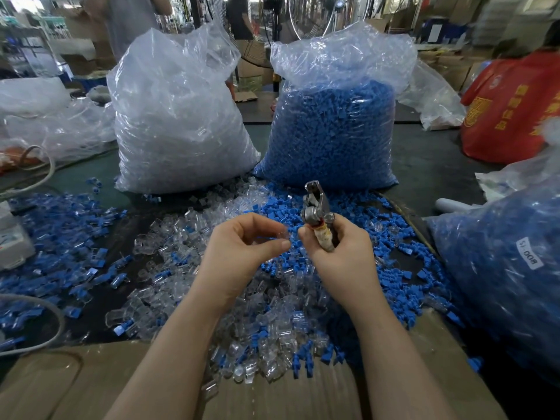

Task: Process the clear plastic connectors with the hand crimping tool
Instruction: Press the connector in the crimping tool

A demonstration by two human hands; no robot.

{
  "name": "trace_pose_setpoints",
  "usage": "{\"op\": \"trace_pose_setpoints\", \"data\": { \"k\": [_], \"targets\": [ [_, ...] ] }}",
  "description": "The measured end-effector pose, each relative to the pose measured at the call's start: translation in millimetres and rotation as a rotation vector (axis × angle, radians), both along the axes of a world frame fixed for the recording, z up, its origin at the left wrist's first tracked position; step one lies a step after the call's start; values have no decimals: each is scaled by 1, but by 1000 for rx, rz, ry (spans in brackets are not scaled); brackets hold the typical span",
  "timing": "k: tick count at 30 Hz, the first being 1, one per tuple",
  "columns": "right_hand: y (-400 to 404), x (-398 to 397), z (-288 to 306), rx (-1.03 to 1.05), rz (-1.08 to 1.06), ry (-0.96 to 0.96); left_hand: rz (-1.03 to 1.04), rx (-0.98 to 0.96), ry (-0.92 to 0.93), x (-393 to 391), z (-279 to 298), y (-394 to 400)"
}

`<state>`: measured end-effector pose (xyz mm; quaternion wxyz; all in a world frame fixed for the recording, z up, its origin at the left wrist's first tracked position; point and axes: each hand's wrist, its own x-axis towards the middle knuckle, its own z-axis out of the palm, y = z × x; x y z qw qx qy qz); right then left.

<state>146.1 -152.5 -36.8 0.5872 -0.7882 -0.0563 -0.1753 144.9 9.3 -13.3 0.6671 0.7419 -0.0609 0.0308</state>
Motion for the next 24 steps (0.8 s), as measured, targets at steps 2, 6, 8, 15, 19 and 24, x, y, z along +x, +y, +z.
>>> {"op": "trace_pose_setpoints", "data": {
  "k": [2, 6, 8, 15, 19, 24],
  "targets": [
    [0, 0, 0, -10, -3, -3, -11, -33, 18, 0, 0, 0],
    [1, 0, 1, -37, -5, 1, -8, -92, 15, 0, 0, 1],
    [1, -1, 1, -41, -2, 1, 17, -63, -19, 0, 0, 0],
    [3, -1, 4, -25, 17, -19, 79, 3, -99, 0, -2, -7],
    [4, -1, 5, -46, 10, -28, 159, 154, -142, 0, -4, -12],
    [5, 0, 6, 3, -9, -35, 186, 132, -168, -1, -2, -14]
  ]
}}
